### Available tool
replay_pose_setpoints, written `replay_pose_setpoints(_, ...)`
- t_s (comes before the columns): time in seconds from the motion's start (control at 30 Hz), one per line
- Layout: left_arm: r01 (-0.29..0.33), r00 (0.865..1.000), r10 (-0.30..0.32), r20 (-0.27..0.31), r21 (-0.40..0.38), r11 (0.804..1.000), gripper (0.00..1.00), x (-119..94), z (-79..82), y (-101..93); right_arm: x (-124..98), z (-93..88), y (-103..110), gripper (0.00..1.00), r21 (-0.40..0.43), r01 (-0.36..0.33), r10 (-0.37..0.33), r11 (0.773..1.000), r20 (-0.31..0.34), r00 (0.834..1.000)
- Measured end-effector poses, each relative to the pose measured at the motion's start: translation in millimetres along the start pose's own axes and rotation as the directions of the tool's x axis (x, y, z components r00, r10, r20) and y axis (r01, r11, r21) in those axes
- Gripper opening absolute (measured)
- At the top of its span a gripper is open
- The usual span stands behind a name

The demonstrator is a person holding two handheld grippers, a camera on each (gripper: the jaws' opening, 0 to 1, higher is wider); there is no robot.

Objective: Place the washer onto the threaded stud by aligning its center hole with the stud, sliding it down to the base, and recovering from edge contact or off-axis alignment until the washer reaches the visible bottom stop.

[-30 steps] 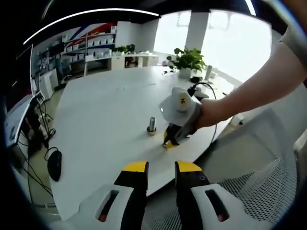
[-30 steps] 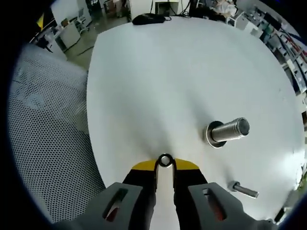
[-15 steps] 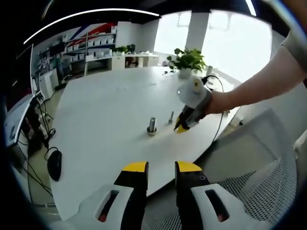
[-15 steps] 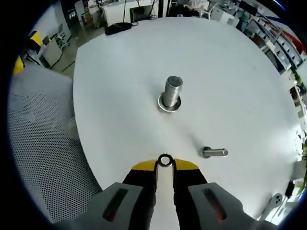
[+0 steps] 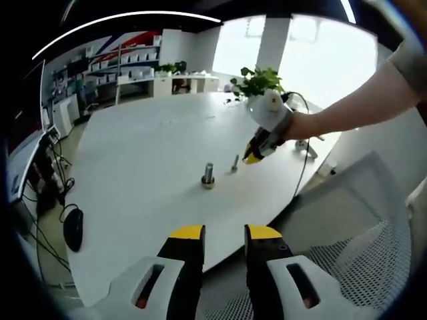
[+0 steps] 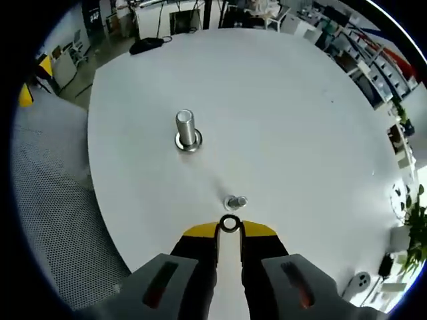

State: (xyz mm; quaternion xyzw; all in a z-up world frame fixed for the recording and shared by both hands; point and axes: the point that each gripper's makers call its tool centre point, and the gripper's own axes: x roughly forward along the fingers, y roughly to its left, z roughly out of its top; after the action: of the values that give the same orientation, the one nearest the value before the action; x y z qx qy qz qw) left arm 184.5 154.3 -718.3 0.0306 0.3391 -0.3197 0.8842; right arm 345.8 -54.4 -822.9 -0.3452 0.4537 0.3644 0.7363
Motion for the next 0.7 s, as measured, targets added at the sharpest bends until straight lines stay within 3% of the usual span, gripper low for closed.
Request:
replay_pose_setpoints(0.5,-0.004,1.000,0.004,0.010,-0.001,1.000,0.21,-1.2,1.8,0.6,-4.1,15.6,-7.4,0.14,-0.044,0.019,-0.018,0.999,0.036,0.999)
replay_pose_setpoints(0.7,-0.003,1.000,0.003,0.004,0.001,1.000,0.21,-0.6,0.7,0.3,2.1,16.4,-6.4,0.14,-0.048,0.007,-0.006,0.999,0.015,1.000)
